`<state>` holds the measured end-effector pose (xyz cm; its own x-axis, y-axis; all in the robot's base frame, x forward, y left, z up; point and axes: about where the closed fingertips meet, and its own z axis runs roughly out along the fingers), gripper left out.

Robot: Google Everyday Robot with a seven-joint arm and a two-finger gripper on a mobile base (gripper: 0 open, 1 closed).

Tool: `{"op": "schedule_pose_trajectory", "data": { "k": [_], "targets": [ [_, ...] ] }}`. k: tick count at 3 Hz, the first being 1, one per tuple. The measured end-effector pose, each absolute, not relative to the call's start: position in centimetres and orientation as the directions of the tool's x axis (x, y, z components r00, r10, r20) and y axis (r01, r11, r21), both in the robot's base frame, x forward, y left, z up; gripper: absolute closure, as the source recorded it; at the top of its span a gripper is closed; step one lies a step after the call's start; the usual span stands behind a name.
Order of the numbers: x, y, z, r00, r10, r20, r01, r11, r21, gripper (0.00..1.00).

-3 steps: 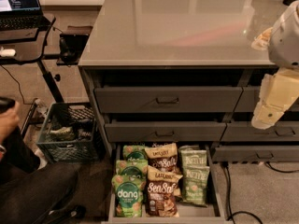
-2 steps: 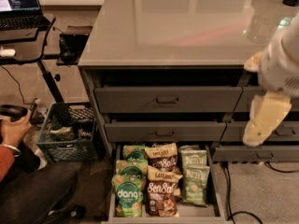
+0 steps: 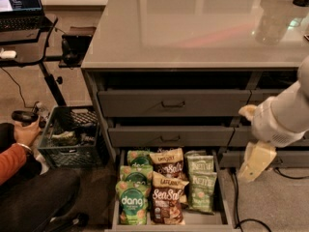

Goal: Pick green jalapeno chip bag from bottom drawer and place on counter

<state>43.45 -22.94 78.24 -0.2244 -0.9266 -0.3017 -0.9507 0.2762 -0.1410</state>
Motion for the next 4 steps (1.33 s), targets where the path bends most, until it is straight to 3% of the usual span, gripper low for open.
{"op": "schedule_pose_trajectory", "data": {
  "k": [2,4],
  "targets": [
    [46.1,-22.7,69.1,-0.18,-0.913,-0.367,-0.964,0.238,-0.119,0.0],
    [46.2,-22.9,66.4,-0.203,-0.894,-0.4,-0.959,0.264,-0.102,0.0]
  ]
}}
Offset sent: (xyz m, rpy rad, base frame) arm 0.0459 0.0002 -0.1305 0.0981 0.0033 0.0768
